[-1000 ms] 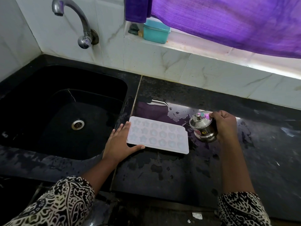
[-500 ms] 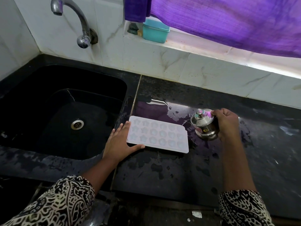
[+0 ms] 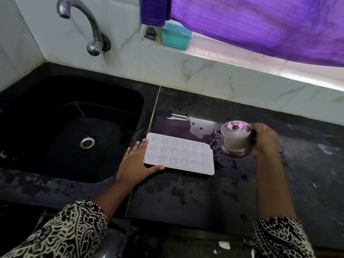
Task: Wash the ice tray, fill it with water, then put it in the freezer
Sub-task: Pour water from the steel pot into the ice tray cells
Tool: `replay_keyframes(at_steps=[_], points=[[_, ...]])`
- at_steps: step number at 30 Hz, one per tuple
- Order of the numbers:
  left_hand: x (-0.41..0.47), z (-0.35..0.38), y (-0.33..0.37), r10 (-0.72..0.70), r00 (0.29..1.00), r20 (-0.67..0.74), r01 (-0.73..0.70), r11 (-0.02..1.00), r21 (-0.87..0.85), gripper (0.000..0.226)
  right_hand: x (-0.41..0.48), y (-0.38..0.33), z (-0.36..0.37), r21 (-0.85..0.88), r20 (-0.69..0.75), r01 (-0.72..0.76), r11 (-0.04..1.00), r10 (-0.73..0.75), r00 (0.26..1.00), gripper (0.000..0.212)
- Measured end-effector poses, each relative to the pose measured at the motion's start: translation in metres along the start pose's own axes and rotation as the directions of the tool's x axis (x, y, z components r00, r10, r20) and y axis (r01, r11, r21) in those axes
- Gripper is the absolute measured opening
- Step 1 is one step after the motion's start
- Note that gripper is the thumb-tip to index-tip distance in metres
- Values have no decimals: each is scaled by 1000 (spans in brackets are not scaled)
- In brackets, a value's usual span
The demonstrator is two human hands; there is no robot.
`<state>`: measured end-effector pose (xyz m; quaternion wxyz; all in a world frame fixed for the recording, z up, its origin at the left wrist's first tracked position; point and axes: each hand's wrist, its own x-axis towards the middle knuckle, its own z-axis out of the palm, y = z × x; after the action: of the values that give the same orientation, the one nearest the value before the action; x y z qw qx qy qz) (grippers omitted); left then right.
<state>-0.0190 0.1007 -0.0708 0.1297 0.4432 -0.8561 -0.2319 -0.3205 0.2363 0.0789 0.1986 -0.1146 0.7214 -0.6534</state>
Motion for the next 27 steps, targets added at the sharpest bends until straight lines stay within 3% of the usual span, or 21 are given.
replay_keyframes(at_steps=[5,13,18,27], points=[[0,-1,2,5,1000,-4,-5,1000,2,131,-4,-2,3,102,-14,-44,994,46,999,20],[-1,-1,2,3,1000,-9,-3,1000,0,131,-4,8,6,-149,4,34,988,-34,999,28],[-2,-1,1,-1,1000,-11,1,1000,-9,132,-6,11,6,-196,-13,48,979,-51,999,29],[-1,0,1,6,1000,-20,-6,1000,-6,123,-9,3,6,215,-26,-66,974,74,997,22]])
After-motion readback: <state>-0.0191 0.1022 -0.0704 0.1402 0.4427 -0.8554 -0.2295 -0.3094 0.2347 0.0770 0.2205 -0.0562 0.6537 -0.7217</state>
